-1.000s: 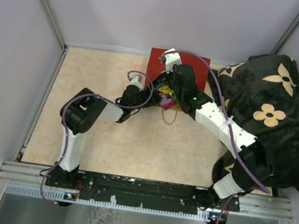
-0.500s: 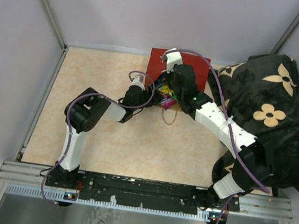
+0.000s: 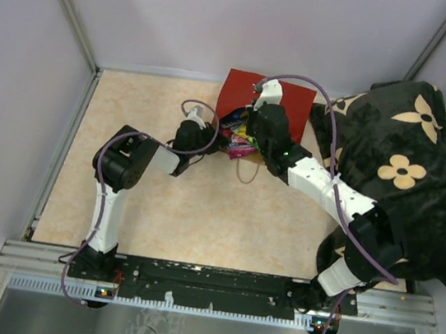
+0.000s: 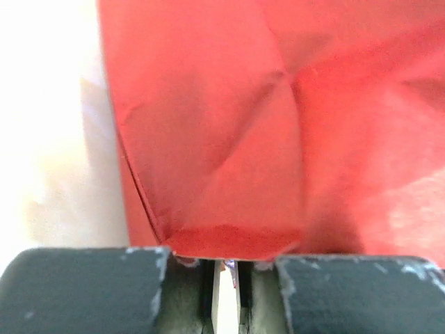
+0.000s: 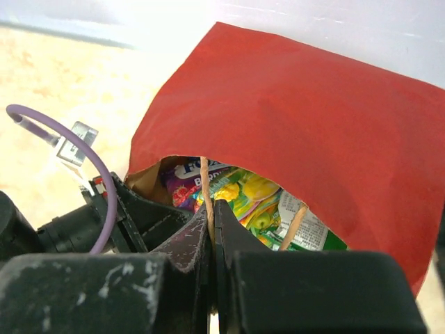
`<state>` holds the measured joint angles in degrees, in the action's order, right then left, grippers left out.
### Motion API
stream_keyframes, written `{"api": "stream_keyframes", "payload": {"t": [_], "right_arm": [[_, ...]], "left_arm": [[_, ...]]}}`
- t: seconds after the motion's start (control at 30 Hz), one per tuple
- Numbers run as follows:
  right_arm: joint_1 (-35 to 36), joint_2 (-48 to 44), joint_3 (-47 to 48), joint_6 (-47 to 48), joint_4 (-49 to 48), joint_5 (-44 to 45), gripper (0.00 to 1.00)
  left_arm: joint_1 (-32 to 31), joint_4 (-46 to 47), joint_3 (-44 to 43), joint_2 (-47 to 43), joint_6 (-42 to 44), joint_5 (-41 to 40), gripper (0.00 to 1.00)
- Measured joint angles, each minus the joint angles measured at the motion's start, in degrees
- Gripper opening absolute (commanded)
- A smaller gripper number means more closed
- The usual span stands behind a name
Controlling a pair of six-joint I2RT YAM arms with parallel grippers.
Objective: Take the snacks out of the paper bag
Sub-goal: Take out the snack from the paper bag.
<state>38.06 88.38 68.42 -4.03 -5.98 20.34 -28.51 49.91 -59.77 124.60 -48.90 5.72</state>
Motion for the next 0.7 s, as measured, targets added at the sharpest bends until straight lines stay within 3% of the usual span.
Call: {"api": "stream_keyframes", "payload": {"t": [0.17,0.3,0.4,0.57,0.7], "right_arm": [[1.27,5.7,4.02,-7.02,-2.12,4.7,0.0],[3.28,14.14,13.0,-8.59,-0.02,8.72,0.0],[3.96,18.58,18.84,-8.92,1.88,10.82,0.0],[4.07,20.65,21.66,-8.85,3.52,14.91,0.0],[3.69,20.65,21.7,-8.63,3.8,16.87,0.0]], "left_arm": [[7.15,-8.52,-6.29,0.39,2.43,7.58,0.12],[10.6,-18.27,-14.49,0.66,8.0,9.38,0.01],[11.91,-21.62,-15.65,-0.28,11.41,9.55,0.0],[11.87,-22.21,-8.57,-5.49,14.34,10.34,0.0],[11.85,-20.31,3.32,-13.57,15.23,11.23,0.0]]}}
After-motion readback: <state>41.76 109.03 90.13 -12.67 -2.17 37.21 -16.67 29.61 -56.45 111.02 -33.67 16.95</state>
